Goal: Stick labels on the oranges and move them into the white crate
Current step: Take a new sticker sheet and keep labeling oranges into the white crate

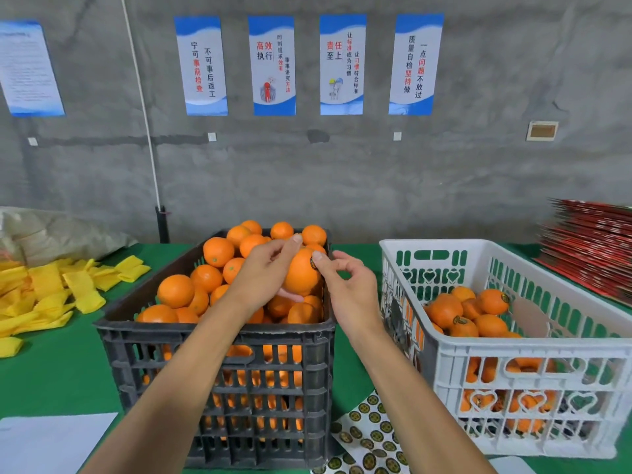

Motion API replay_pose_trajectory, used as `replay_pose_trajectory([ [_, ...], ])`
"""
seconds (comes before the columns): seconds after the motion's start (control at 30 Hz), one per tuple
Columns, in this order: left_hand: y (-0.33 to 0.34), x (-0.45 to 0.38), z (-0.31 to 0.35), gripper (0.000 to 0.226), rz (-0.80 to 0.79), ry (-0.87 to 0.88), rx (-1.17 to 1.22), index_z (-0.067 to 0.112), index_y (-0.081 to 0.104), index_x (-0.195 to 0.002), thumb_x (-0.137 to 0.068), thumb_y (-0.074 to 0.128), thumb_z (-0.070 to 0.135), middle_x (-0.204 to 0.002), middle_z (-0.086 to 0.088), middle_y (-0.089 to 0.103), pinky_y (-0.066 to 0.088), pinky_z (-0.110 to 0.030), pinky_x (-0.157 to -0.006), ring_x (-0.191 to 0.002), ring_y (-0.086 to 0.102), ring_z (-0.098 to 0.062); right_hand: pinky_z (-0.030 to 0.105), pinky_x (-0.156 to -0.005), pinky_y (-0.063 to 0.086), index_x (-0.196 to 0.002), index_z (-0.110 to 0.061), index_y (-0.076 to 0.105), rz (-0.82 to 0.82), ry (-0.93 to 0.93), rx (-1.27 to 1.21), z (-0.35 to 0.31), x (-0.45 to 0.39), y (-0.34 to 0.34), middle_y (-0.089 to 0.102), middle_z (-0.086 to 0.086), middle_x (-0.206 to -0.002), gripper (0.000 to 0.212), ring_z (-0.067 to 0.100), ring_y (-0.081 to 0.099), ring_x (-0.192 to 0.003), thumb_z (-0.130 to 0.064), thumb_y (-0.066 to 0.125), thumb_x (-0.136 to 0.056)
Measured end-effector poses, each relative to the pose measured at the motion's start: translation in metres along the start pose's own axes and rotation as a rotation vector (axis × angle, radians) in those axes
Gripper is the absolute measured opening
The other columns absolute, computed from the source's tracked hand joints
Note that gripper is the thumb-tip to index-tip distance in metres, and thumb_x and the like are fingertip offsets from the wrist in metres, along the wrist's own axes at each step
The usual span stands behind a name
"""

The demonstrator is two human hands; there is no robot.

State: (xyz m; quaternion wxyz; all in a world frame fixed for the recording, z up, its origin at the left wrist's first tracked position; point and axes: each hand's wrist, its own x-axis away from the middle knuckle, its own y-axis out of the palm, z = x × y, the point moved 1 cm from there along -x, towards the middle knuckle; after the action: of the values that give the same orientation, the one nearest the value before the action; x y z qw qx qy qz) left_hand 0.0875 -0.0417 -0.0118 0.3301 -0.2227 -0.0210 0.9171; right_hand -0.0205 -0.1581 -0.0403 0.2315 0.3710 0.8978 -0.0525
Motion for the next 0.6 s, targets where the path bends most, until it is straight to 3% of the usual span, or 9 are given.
replay_pose_trajectory([
  [0.07, 0.002, 0.003, 0.004, 0.051, -0.015, -0.019, 0.058, 0.006, 0.068, -0.119, -0.101, 0.050, 0.051, -0.109, -0.022, 0.067, 0.063, -0.045, -0.060, -0.094, 0.072, -0.040, 0.013, -0.080, 0.041, -0.086, -0.025, 0.069, 0.047, -0.026, 0.121, 0.000, -0.001, -0.002, 0.063, -0.021, -0.109, 0.039, -0.010, 0.057, -0.103, -0.064, 0.073, -0.083],
  [0.17, 0.007, 0.007, 0.008, 0.044, -0.125, -0.045, 0.138, 0.016, 0.067, -0.125, -0.100, 0.054, 0.050, -0.121, -0.011, 0.071, 0.063, -0.046, -0.072, -0.103, 0.073, -0.026, 0.024, -0.083, 0.055, -0.108, -0.028, 0.069, -0.058, 0.023, 0.125, -0.002, 0.000, -0.002, 0.072, -0.012, -0.102, 0.045, -0.001, 0.067, -0.096, -0.069, 0.060, -0.090],
  [0.3, 0.010, 0.008, 0.007, 0.051, -0.182, 0.017, 0.123, 0.017, 0.060, -0.135, -0.091, 0.073, 0.038, -0.127, -0.005, 0.068, 0.063, -0.042, -0.076, -0.109, 0.071, -0.023, 0.013, -0.070, 0.052, -0.098, -0.028, 0.078, -0.152, 0.043, 0.079, -0.008, 0.001, -0.007, 0.077, -0.012, -0.088, 0.047, -0.002, 0.071, -0.084, -0.066, 0.050, -0.097],
  [0.4, 0.014, 0.004, 0.002, 0.052, -0.230, -0.051, 0.191, 0.017, 0.062, -0.132, -0.090, 0.067, 0.046, -0.124, -0.007, 0.070, 0.063, -0.042, -0.080, -0.111, 0.071, -0.026, 0.025, -0.085, 0.056, -0.104, -0.026, 0.077, -0.187, 0.073, 0.077, -0.005, 0.002, -0.011, 0.078, -0.006, -0.097, 0.056, 0.005, 0.073, -0.094, -0.070, 0.042, -0.098],
  [0.5, 0.016, -0.002, -0.005, 0.061, -0.260, -0.115, 0.054, 0.014, 0.068, -0.118, -0.093, 0.049, 0.066, -0.103, -0.002, 0.077, 0.060, -0.043, -0.088, -0.108, 0.072, -0.025, 0.031, -0.094, 0.056, -0.118, -0.035, 0.064, -0.287, 0.083, 0.162, -0.002, 0.010, -0.010, 0.074, -0.016, -0.107, 0.054, -0.002, 0.069, -0.101, -0.078, 0.053, -0.087],
  [0.6, 0.016, -0.007, -0.007, 0.071, -0.255, -0.170, 0.124, 0.020, 0.068, -0.120, -0.089, 0.039, 0.077, -0.114, -0.006, 0.076, 0.061, -0.042, -0.085, -0.107, 0.072, -0.025, 0.035, -0.093, 0.057, -0.123, -0.033, 0.058, -0.227, 0.055, 0.191, 0.003, 0.012, -0.011, 0.070, -0.016, -0.110, 0.053, -0.002, 0.067, -0.101, -0.069, 0.066, -0.085],
])
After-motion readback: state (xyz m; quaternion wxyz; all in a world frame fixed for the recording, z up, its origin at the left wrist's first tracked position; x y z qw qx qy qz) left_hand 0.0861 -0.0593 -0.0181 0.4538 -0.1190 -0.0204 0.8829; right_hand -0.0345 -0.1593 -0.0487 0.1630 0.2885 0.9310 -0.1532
